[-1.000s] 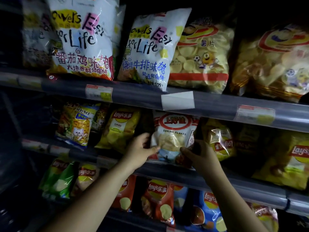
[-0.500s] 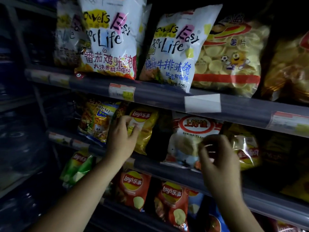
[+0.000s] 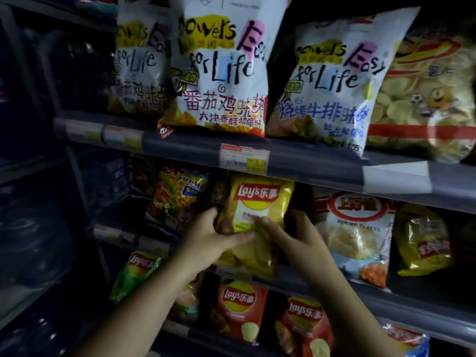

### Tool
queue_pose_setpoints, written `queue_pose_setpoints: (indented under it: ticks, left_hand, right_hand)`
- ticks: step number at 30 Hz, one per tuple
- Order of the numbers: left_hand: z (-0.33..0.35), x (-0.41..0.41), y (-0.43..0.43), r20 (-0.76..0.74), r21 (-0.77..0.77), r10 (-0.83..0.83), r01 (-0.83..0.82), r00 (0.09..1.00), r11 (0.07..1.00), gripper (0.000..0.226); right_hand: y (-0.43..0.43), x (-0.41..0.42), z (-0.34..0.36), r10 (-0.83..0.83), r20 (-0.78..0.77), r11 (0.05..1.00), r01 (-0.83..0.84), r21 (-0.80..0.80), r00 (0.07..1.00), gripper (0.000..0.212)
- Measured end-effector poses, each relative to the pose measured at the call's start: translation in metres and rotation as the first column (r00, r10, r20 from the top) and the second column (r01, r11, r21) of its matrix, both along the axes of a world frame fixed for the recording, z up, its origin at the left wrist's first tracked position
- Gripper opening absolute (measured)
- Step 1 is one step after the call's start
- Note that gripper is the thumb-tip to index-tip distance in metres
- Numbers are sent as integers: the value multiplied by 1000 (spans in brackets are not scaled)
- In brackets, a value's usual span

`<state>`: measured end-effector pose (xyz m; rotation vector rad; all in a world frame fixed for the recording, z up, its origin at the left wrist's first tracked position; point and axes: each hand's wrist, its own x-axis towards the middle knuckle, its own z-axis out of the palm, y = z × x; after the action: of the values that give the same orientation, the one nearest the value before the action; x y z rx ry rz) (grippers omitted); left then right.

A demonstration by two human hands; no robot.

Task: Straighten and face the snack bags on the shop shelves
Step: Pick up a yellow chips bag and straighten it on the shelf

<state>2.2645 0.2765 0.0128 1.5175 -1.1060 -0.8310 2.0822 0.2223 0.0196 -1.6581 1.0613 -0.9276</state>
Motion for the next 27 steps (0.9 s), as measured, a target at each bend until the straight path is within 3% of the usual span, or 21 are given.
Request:
queue_pose_setpoints:
  ticks: [2,4,6,10,15,19,22,25,27]
  left_hand:
    - [-2,9,17,-158,37,-163,171,974,985,76]
    - [-6,19,25,-308,-13,-261,270,915,963,62]
    - [-10,30,31,-427,-72,-315,315,848,946,45]
    - [-21,46,34,-482,-126,-423,417,767,900,79]
    - [-14,53,26,-332,-156,-331,295,883,943,71]
    - [24,51,10,-242,-296,-192,116,951,948,36]
    - [36,40,4,-158,-359,-91,29,983,933,3]
    - [31,27,6,-24,-384,-53,40,998,922,4]
    - [28,26,8,44,-404,-8,25,999,915,15]
  right_hand:
    - [6,3,3,139,188,958,-180,223,972,55]
    - [14,2,3,224,271,923,-294,250,936,43]
    - [19,1,2,262,333,906,-350,238,906,47]
    - [24,6,-2,261,385,902,-365,229,885,43]
    - [24,10,-5,215,367,913,-320,252,905,31]
    - [28,9,7,306,237,895,-363,258,922,24]
    - [29,13,17,248,295,929,-313,197,923,31]
    - [24,17,23,82,389,988,-127,90,917,32]
    - [22,15,26,74,382,995,-93,30,921,26]
